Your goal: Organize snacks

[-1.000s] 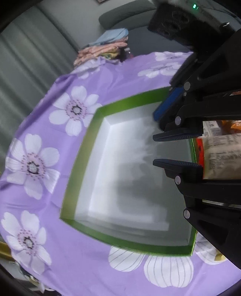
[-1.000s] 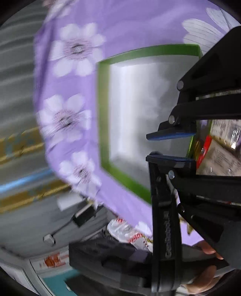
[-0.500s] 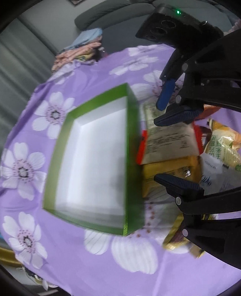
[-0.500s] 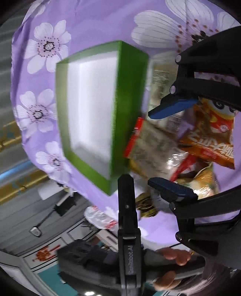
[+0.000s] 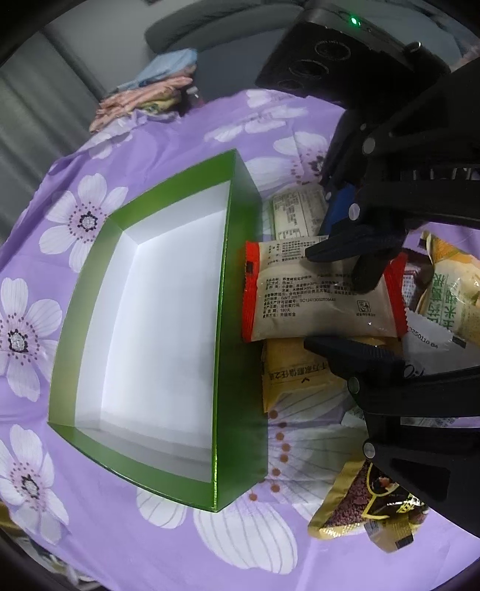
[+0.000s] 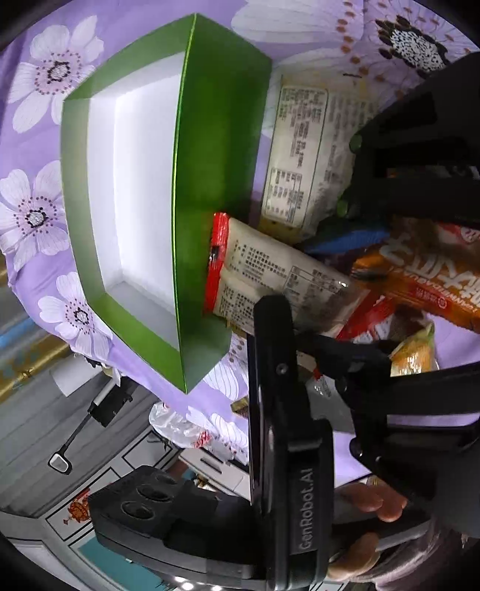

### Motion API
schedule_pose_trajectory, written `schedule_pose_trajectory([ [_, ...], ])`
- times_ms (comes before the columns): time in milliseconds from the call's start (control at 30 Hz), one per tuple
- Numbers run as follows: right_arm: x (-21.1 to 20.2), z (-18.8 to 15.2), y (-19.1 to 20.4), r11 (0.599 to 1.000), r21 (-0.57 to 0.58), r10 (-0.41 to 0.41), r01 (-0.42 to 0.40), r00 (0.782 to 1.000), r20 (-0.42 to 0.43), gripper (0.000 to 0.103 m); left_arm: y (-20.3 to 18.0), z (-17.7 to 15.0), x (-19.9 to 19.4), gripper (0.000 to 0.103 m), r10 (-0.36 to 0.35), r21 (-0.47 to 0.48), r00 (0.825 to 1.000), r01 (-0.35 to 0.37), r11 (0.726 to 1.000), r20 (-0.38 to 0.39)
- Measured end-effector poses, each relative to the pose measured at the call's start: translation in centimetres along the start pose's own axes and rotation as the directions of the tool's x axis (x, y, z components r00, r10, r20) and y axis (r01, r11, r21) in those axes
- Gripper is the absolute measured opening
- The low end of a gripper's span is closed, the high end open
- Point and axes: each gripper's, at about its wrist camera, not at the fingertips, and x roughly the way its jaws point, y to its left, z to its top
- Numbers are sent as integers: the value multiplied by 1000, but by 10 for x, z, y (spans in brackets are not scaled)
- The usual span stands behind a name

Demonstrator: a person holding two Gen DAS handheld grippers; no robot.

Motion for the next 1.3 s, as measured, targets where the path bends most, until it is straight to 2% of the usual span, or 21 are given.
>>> schedule_pose_trajectory([
  [133,-10,-1,0,1000,-2,4,-4,999,34,33,7,-3,-7,39,-94,-42,995,95,995,14],
  [333,-33,3,12,998,-63,-14,20,996,93,31,-5,-4,-31,39,-124,-24,989,127,992,81],
  [500,-49,24,19,993,-108,-25,43,986,166,31,-18,14,-50,39,-119,18,984,118,993,136],
  [600,-49,44,14,992,-113,-33,56,980,195,31,-24,36,-51,39,-98,34,982,94,995,159],
  [833,-31,72,-9,993,-76,-72,88,978,197,32,-15,70,-23,39,-82,-7,986,84,996,146],
  [1100,-9,79,-19,984,-67,-150,164,973,176,36,-3,83,3,39,-48,-73,990,58,996,129],
  [1167,-10,78,-20,977,-66,-190,205,965,183,54,-1,82,1,46,-29,-86,991,41,995,134],
  [1233,-19,75,-22,974,-62,-203,220,958,202,55,-1,79,-4,66,-25,-78,990,36,996,141],
  [1300,-31,71,-27,974,-50,-205,221,954,218,56,-3,73,-11,73,-5,-62,989,14,998,148],
])
